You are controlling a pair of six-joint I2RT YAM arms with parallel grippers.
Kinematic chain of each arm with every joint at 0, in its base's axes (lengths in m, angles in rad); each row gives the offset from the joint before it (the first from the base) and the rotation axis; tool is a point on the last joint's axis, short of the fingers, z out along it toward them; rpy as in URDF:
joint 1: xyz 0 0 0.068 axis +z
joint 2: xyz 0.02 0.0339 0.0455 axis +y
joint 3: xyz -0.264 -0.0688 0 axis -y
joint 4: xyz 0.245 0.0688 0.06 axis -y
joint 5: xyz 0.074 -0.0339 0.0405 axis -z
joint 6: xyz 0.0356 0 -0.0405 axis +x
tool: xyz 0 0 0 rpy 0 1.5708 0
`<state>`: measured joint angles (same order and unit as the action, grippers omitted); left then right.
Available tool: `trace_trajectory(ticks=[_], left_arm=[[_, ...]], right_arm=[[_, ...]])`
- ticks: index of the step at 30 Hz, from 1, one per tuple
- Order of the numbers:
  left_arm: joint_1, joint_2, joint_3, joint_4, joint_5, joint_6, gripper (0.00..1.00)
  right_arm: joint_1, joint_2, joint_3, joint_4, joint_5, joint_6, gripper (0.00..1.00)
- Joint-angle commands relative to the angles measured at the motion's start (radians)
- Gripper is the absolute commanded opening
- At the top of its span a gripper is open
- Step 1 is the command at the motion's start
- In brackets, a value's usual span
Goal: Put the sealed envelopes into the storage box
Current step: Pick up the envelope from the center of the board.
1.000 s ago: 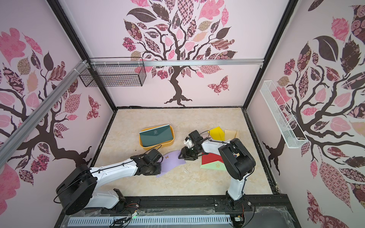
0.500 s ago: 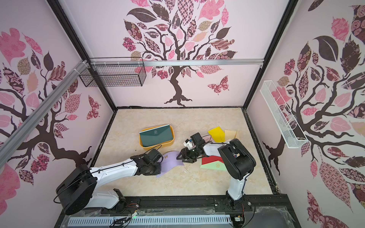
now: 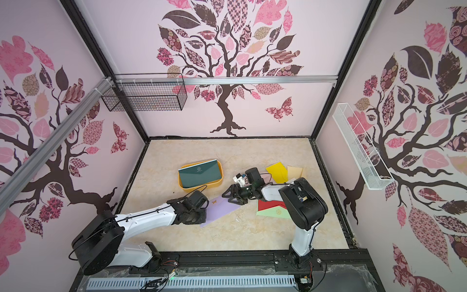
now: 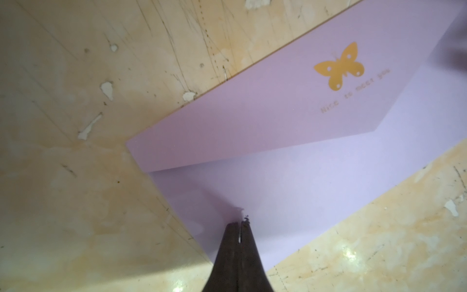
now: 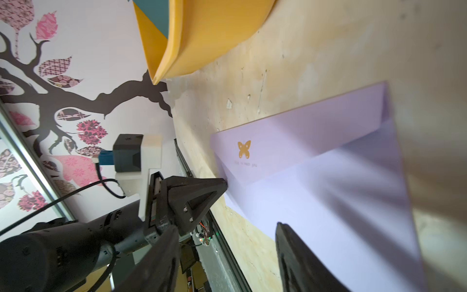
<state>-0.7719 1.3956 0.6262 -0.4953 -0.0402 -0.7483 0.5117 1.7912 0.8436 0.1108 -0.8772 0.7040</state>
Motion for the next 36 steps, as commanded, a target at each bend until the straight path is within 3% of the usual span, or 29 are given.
trace_trajectory(ticks=[1, 7, 36], left_arm=[[0.013, 0.057, -0.067, -0.03, -0.027, 0.022, 0.0], [0.013, 0.053, -0.069, -0.032, -0.026, 0.024, 0.0], [0.013, 0.075, -0.062, -0.023, -0.017, 0.03, 0.0]], right_arm=[[-0.018, -0.075, 0.06, -0.182, 0.098, -0.147, 0.64], [-0.053, -0.003, 0.172, -0.337, 0.136, -0.198, 0.6], [-0.04, 0.264, 0.252, -0.179, 0.062, -0.033, 0.42]])
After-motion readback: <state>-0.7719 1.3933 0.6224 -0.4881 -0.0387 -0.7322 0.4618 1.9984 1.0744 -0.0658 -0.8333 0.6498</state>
